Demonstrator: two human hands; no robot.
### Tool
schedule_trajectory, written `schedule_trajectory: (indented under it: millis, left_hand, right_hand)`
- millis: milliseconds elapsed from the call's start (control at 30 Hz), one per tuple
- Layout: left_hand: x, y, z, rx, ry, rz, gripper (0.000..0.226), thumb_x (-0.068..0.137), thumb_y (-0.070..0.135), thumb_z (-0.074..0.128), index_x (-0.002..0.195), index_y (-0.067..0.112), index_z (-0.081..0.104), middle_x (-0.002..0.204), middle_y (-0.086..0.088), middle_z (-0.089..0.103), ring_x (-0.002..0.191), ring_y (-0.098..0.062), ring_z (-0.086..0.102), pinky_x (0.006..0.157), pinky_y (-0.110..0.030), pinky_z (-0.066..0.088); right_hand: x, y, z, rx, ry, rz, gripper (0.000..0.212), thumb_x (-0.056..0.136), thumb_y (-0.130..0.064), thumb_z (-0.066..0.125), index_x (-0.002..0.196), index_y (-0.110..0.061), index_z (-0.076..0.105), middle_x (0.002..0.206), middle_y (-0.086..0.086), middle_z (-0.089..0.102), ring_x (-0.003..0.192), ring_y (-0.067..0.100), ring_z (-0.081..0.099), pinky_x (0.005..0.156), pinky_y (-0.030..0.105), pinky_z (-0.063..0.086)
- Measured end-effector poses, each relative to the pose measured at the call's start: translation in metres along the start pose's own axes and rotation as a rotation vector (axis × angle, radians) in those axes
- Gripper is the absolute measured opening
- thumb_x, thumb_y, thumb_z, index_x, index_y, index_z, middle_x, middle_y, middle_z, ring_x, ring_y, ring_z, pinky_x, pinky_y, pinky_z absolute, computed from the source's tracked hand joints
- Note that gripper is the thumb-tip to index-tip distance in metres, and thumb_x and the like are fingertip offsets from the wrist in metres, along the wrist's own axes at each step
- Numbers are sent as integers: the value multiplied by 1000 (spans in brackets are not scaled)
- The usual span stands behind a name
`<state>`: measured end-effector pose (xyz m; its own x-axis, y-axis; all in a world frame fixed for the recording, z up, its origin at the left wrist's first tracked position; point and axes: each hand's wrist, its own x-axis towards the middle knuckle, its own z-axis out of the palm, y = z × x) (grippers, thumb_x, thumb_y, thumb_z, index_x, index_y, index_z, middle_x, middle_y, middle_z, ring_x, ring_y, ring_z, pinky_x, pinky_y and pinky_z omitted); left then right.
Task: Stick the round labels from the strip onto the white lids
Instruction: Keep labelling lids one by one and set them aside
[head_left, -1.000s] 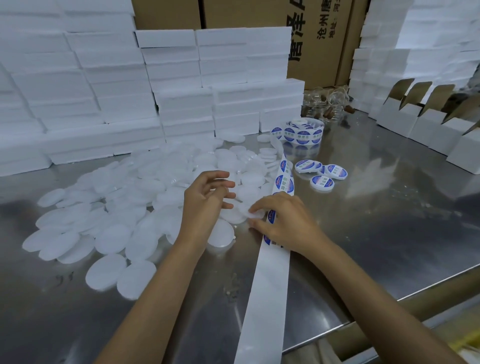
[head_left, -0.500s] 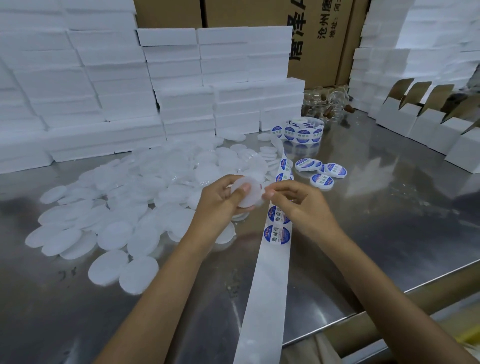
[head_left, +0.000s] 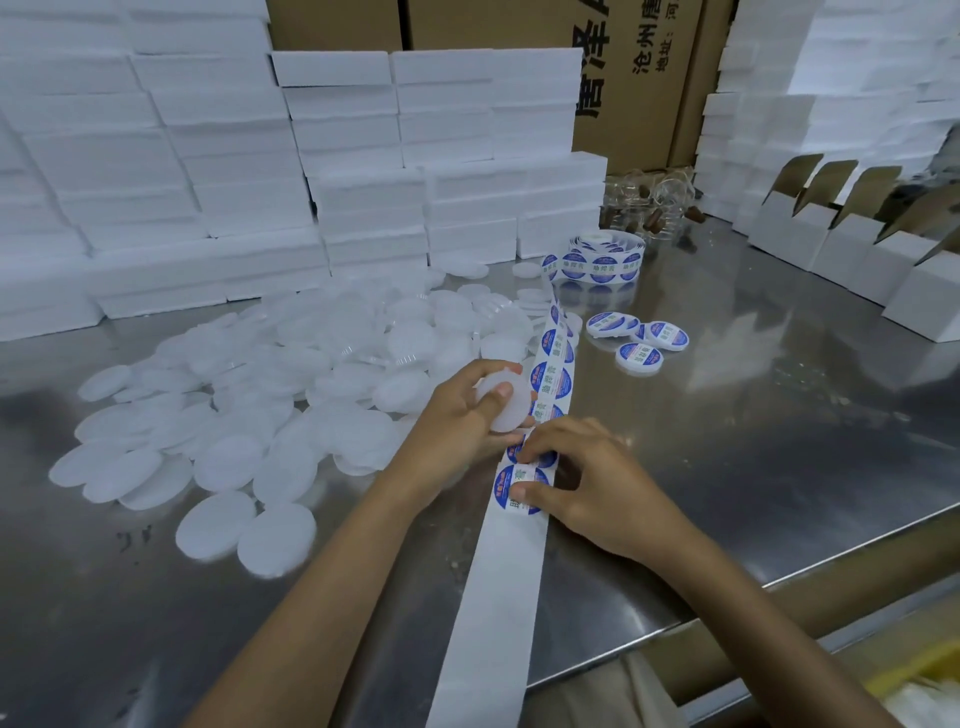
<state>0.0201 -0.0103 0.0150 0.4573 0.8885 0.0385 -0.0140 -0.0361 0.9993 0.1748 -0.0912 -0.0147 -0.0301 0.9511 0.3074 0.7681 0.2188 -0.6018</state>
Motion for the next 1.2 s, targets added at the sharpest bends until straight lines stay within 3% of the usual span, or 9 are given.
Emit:
schedule_trajectory:
  millis: [100, 267, 433, 667, 733, 833, 967, 1100, 1200]
  left_hand:
    - [0, -3, 1, 101, -49, 10, 21, 107, 18, 50, 124, 21, 60, 130, -6, 63, 98, -15, 74, 73, -28, 61]
    - [3, -4, 0, 272, -67, 22, 27, 108, 25, 46, 133, 23, 54, 135, -6, 61, 119, -23, 65, 97, -45, 57]
    - [3, -5, 0, 308, -66, 38, 20, 109, 26, 45, 123, 33, 57, 133, -1, 63, 121, -20, 62, 101, -44, 55]
    - [5, -5, -1, 337, -36, 6, 17, 107, 32, 49, 119, 35, 61, 127, 4, 66, 110, -13, 67, 91, -30, 59]
    - [4, -4, -1, 271, -39, -27, 18, 107, 27, 49, 114, 34, 64, 126, 1, 67, 107, -16, 70, 89, -31, 59]
    - [3, -2, -1, 88, -46, -98, 21, 107, 14, 47, 116, 20, 65, 126, -17, 65, 101, -32, 73, 93, -46, 59]
    - [2, 4, -4, -130, -24, -160, 28, 106, 9, 43, 123, 13, 65, 122, -21, 68, 100, -35, 73, 88, -45, 61]
    - [2, 10, -10, -500, 57, -166, 32, 103, 5, 43, 129, 3, 61, 133, -27, 59, 108, -39, 70, 95, -51, 57]
    - [2, 15, -12, -599, 103, -178, 33, 102, 12, 46, 129, -1, 61, 130, -28, 63, 104, -35, 71, 85, -43, 62]
  right_hand:
    - [-2, -4, 4, 20, 28, 21, 21, 81, -34, 80, 99, -25, 71, 107, -19, 63, 109, 4, 50, 100, 41, 40]
    - [-7, -9, 4, 32, 132, -42, 23, 83, -27, 79, 105, -28, 72, 100, -17, 67, 97, 2, 54, 84, 28, 47]
    - [-9, -16, 0, -3, 235, -185, 17, 84, -14, 78, 100, -13, 73, 100, -4, 70, 93, 13, 59, 83, 30, 50]
    - [-1, -21, -8, 820, 305, 121, 10, 87, 3, 69, 93, -6, 70, 94, 14, 74, 83, 19, 67, 77, 27, 55]
    - [3, -20, -11, 922, 316, 178, 13, 90, 3, 65, 100, -5, 67, 101, 14, 74, 90, 22, 68, 82, 32, 56]
    - [10, -19, -16, 997, 332, 208, 18, 93, 1, 61, 109, -6, 60, 103, 12, 75, 85, 23, 70, 81, 40, 57]
    - [22, -22, -19, 942, 329, 225, 19, 95, -2, 60, 113, -6, 56, 88, 7, 75, 67, 19, 66, 67, 31, 57]
    - [38, -33, -12, 882, 301, 249, 16, 92, -1, 62, 102, -13, 58, 81, 3, 76, 60, 14, 66, 57, 22, 53]
    - [49, -41, -2, 789, 281, 209, 14, 90, 1, 65, 98, -10, 60, 83, 9, 75, 63, 14, 65, 56, 20, 50]
